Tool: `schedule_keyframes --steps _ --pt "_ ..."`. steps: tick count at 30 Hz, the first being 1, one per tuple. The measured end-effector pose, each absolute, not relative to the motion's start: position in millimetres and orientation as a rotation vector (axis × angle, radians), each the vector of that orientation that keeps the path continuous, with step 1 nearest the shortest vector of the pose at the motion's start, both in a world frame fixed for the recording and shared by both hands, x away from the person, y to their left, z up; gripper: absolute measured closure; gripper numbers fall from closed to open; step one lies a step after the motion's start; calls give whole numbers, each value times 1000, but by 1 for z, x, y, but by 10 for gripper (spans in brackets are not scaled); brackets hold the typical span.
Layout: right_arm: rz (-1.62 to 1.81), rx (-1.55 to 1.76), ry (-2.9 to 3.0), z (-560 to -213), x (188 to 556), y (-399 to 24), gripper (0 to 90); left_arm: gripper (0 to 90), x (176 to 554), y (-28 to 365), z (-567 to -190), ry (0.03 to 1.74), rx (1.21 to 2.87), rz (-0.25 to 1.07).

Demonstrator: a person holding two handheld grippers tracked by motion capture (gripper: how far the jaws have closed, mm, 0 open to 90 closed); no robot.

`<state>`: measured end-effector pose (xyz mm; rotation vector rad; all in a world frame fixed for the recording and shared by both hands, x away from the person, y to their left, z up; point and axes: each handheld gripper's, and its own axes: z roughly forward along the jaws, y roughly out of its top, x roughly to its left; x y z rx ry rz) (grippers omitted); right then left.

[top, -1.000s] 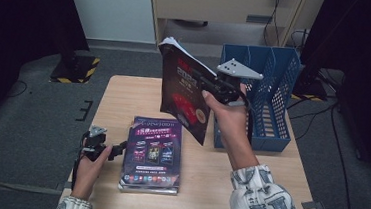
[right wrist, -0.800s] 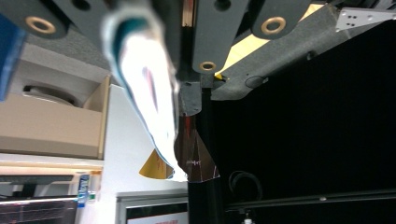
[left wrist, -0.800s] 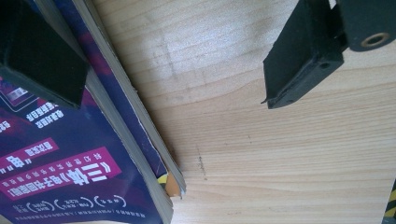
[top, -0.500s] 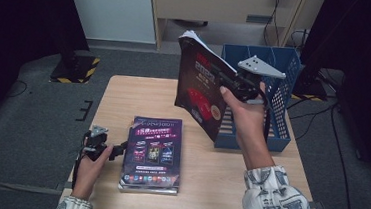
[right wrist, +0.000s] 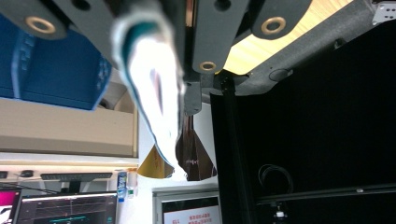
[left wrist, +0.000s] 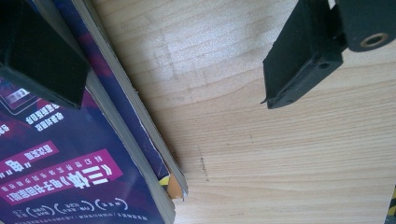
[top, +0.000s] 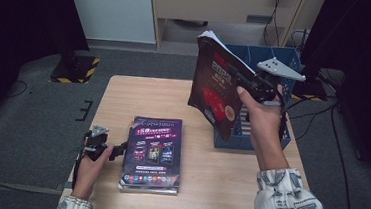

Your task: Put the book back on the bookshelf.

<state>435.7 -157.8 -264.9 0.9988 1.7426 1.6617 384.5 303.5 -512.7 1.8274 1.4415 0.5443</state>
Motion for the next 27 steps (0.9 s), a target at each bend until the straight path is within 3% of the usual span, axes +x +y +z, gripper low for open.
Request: schedule_keyframes --steps 27 --pt "1575 1076 1666 -263 419 -226 868 62 385 302 -511 1430 1843 561"
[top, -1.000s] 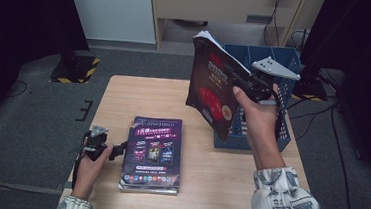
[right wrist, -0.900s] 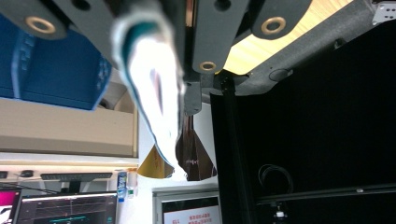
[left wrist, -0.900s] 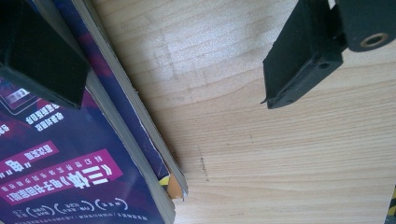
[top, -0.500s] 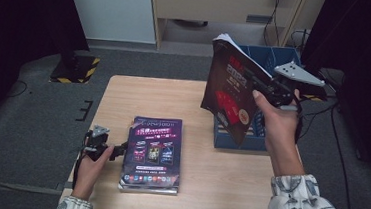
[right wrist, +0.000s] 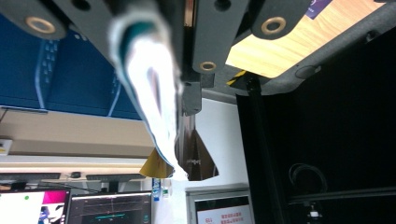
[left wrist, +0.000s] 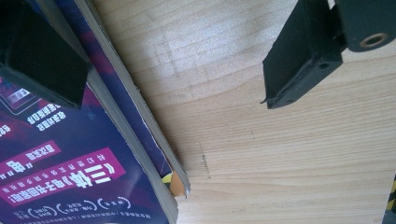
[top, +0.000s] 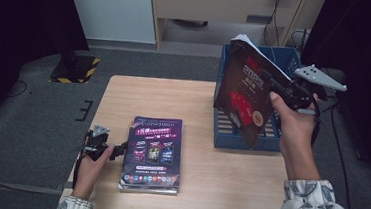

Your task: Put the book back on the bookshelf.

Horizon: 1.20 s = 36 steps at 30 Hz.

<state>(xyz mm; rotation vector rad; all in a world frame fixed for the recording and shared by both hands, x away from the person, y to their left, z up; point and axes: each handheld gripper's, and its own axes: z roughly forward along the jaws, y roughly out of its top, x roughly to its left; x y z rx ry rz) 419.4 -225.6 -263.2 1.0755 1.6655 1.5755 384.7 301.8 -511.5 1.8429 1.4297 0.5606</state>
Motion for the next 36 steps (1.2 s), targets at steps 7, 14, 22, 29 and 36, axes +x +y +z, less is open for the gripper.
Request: schedule_keyframes --steps 7,14,22,29,36 --pt "1538 1097 1650 -263 422 -232 867 62 385 302 -511 1427 1839 561" --pt "1510 1128 1627 -267 430 -232 867 62 386 303 -510 1424 1827 558" --pt "1489 1180 1576 -270 447 -227 867 62 386 302 -508 1407 1821 553" --pt "1483 1221 1508 -275 461 -214 867 67 383 309 -506 1422 1780 547" --pt "1454 1265 1472 -279 475 -200 867 68 381 307 -506 1401 1781 534"
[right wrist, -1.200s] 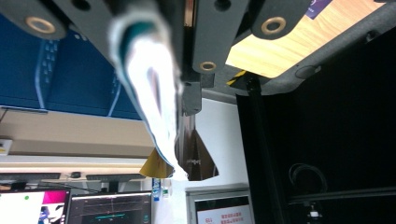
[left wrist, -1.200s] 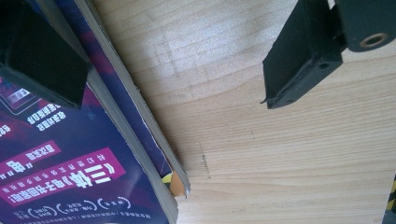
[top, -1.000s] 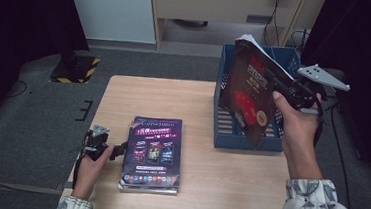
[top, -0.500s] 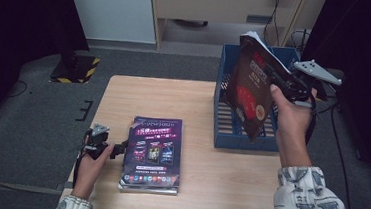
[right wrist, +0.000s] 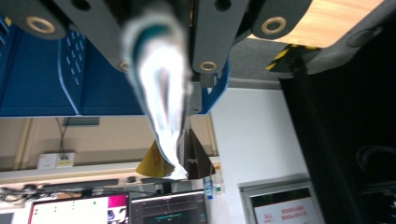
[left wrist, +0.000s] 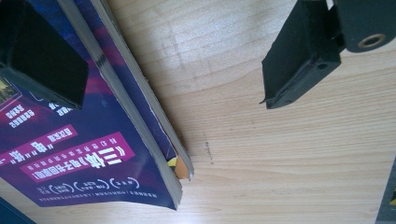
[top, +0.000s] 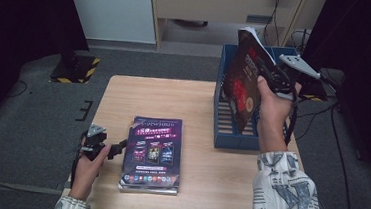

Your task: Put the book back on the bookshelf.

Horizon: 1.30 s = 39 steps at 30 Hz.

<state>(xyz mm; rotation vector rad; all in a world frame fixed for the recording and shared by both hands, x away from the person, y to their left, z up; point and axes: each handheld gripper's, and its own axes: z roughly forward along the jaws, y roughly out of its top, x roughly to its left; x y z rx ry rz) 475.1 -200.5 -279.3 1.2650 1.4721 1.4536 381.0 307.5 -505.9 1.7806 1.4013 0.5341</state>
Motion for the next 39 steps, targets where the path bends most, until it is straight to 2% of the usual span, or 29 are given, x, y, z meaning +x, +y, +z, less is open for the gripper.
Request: schedule_keyframes --steps 13,23,39 --pt "1441 1304 1392 -312 494 -202 866 69 373 302 -503 1389 1797 551" --pt "1393 1252 1402 -324 494 -180 866 70 368 311 -505 1412 1787 559" --pt "1319 1257 1438 -364 496 -166 866 71 373 293 -499 1320 1875 604"
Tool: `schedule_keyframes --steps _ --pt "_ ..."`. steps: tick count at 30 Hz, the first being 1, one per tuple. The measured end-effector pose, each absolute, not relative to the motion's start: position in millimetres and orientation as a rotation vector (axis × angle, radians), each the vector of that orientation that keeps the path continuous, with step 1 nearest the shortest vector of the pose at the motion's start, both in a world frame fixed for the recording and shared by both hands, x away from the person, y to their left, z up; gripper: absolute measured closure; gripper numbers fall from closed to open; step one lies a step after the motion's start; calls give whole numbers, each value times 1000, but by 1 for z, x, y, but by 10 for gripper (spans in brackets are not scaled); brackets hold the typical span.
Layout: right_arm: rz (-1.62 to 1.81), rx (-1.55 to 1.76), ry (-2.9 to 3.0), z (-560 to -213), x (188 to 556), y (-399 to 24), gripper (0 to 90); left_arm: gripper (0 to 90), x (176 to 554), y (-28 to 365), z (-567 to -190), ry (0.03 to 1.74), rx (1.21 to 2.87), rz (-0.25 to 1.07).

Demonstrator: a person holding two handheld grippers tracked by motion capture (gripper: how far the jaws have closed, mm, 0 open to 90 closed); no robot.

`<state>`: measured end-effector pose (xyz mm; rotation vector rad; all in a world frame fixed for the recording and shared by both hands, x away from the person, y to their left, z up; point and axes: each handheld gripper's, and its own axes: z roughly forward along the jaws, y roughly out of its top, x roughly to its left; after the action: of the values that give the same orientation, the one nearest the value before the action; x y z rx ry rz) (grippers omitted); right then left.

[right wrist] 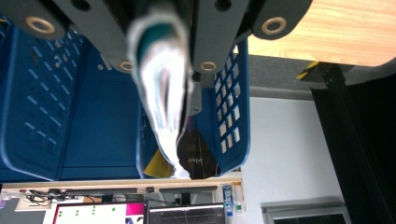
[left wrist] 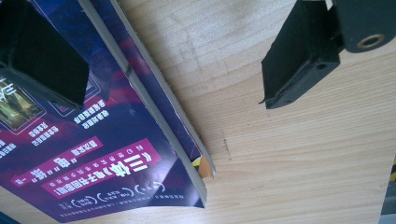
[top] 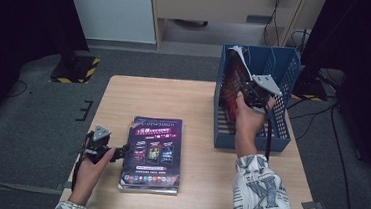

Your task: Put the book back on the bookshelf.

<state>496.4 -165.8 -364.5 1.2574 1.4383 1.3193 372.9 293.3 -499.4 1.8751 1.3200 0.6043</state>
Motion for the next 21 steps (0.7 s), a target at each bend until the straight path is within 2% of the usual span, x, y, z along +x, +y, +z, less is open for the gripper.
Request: schedule_keyframes --steps 21 --pt "1299 1211 1453 -372 499 -153 859 70 374 293 -499 1315 1870 610"
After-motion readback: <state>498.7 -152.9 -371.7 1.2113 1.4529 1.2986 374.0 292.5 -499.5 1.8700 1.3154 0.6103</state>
